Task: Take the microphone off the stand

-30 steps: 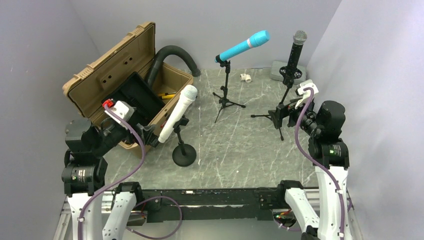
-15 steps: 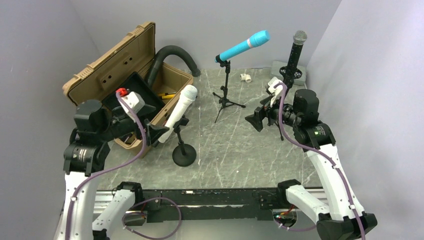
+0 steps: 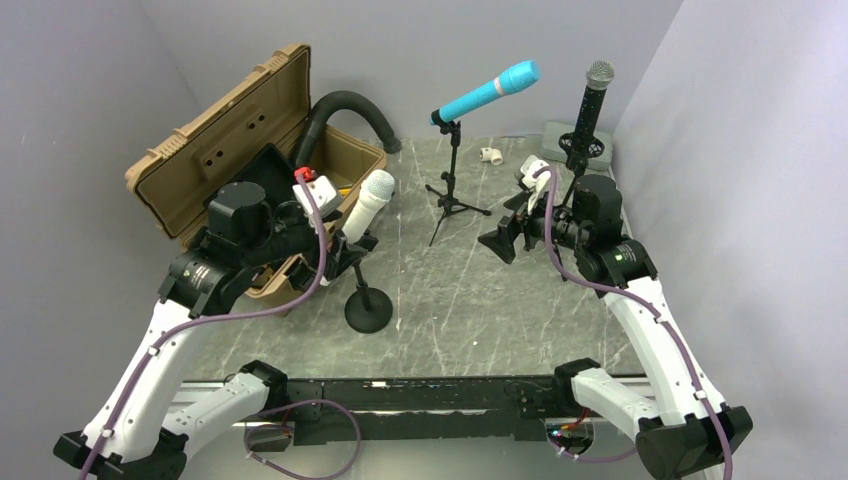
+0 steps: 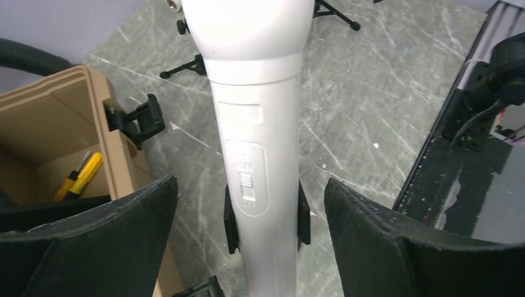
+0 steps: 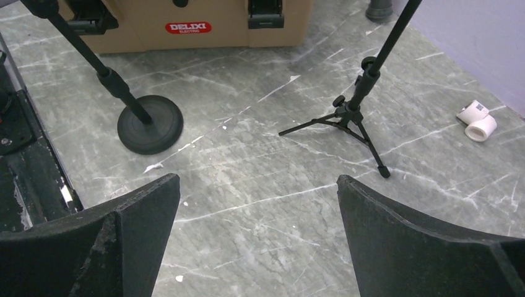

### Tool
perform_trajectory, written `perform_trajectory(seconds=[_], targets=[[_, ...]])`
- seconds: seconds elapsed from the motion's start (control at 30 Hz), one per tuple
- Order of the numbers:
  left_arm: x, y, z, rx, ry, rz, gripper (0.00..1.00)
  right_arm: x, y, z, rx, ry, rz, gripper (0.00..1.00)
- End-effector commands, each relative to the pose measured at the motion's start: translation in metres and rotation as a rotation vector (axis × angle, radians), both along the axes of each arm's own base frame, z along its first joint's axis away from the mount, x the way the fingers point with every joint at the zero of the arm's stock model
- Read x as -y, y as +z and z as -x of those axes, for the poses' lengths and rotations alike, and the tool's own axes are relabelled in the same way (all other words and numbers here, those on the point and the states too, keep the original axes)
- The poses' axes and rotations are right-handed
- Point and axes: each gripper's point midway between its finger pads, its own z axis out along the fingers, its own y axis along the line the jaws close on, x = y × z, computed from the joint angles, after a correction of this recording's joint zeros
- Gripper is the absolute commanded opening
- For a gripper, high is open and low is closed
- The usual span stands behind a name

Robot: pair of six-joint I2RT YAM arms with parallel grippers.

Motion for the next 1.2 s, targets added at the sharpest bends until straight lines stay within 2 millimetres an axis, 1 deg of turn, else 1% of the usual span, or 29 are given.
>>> perform_trajectory(seconds=[0.0,0.1,0.17,0.37,0.47,0.57,0.6,0.67,0.8,0.83,0.9,1.0,1.1,1.17], targets=[[-0.002,0.01,-0.016,0.078,0.054,-0.015,0.87,-0.008,0.006,-0.002,0.065,0.045,-0.005,1.0],[0.0,0.003,-0.016,0.059,0.047,-0.026,0.8,-0.009,0.001,-0.002,0.065,0.047,0.001,1.0],[0.001,-0.001,-0.017,0.053,0.048,-0.034,0.77,-0.01,-0.001,-0.002,0.065,0.05,0.002,1.0],[0.004,-0.011,-0.014,0.024,0.028,-0.043,0.74,-0.012,-0.004,-0.002,0.064,0.058,0.009,1.0],[0.007,-0.017,-0.011,0.004,0.005,-0.042,0.67,-0.013,-0.005,-0.002,0.065,0.064,0.01,1.0],[0.014,-0.023,-0.005,-0.018,-0.049,-0.044,0.51,-0.016,-0.005,-0.003,0.065,0.072,0.01,1.0],[0.017,-0.024,-0.003,-0.026,-0.076,-0.043,0.43,-0.017,-0.004,-0.003,0.068,0.077,0.01,1.0],[0.021,-0.025,0.001,-0.032,-0.106,-0.042,0.3,-0.019,-0.004,-0.003,0.073,0.087,0.011,1.0],[0.026,-0.023,0.0,-0.006,-0.133,-0.03,0.02,-0.028,0.001,0.0,0.084,0.137,-0.003,1.0],[0.027,-0.021,0.0,0.003,-0.141,-0.024,0.0,-0.031,0.003,0.002,0.084,0.151,-0.009,1.0],[0.033,-0.016,0.003,0.031,-0.185,-0.002,0.0,-0.037,0.007,0.005,0.084,0.179,-0.027,1.0],[0.043,-0.005,0.013,0.079,-0.28,0.045,0.0,-0.047,0.015,0.013,0.063,0.228,-0.07,1.0],[0.053,0.005,0.018,0.081,-0.36,0.079,0.0,-0.055,0.024,0.018,0.053,0.27,-0.103,1.0],[0.06,0.018,0.018,0.095,-0.401,0.102,0.0,-0.059,0.028,0.022,0.045,0.293,-0.12,1.0]])
